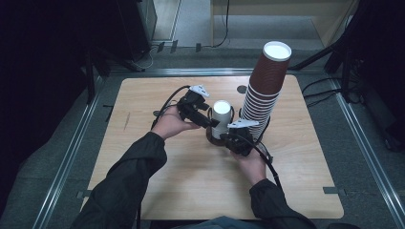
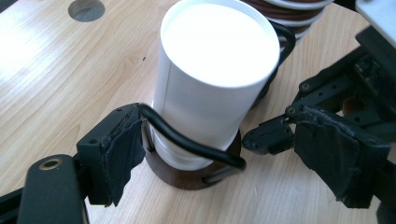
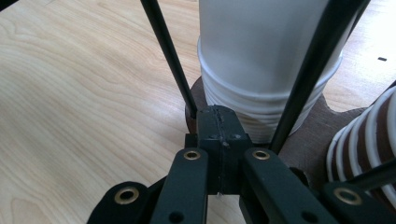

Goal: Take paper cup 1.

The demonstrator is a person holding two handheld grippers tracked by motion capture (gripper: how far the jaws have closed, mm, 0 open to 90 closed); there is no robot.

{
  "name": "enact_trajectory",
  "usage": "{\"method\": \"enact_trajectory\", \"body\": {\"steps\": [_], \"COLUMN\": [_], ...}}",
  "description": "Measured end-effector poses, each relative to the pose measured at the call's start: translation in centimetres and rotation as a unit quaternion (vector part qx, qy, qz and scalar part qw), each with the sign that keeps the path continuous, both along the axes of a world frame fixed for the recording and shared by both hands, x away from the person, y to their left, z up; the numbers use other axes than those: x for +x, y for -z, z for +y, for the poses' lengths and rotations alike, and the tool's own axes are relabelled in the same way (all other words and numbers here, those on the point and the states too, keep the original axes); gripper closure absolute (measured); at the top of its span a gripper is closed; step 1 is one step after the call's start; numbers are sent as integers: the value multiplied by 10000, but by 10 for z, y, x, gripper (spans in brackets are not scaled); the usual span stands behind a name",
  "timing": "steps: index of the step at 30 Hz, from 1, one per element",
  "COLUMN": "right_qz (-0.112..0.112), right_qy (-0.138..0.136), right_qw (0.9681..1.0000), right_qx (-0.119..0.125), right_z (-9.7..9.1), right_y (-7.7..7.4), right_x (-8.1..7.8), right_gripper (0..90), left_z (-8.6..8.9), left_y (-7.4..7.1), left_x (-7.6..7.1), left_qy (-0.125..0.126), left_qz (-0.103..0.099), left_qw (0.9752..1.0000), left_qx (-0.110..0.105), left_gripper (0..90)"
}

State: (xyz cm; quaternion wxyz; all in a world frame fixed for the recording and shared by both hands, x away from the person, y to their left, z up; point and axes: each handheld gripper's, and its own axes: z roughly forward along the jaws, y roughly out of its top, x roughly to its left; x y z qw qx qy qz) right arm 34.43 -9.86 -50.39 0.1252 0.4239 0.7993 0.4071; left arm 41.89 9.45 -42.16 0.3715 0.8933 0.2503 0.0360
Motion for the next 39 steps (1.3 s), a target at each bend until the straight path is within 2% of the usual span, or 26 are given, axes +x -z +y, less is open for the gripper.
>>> {"method": "enact_trajectory", "body": {"steps": [9, 10, 14, 16, 20, 21, 22, 26, 35, 39], "right_qz": [-83, -66, -78, -81, -122, -122, -135, -146, -153, -152], "right_qy": [143, 192, 214, 201, 170, 170, 151, 181, 140, 127], "right_qw": [9998, 9998, 9997, 9998, 9998, 9998, 9998, 9997, 9997, 9997], "right_qx": [-73, -16, 3, -4, -49, -49, -49, -74, -116, -116], "right_z": [9, 8, 9, 9, 14, 14, 15, 16, 17, 18], "right_y": [4, 4, 4, 4, 5, 5, 5, 5, 6, 5], "right_x": [1, 2, 3, 4, 5, 5, 5, 5, 6, 7], "right_gripper": [898, 898, 898, 898, 898, 898, 898, 898, 897, 897], "left_z": [-9, -10, -13, -15, -22, -22, -22, -24, -27, -26], "left_y": [-2, -2, -3, -4, -4, -4, -5, -7, -10, -13], "left_x": [8, 9, 10, 11, 14, 14, 14, 13, 10, 10], "left_qy": [37, 23, 56, 65, 68, 68, 88, 129, 154, 126], "left_qz": [-79, -75, -140, -178, -256, -256, -314, -367, -491, -471], "left_qw": [9999, 10000, 9998, 9998, 9996, 9996, 9994, 9992, 9982, 9985], "left_qx": [63, 52, 97, 47, 131, 131, 131, 133, 307, 261], "left_gripper": [165, 168, 168, 168, 168, 185, 261, 323, 343, 346]}}
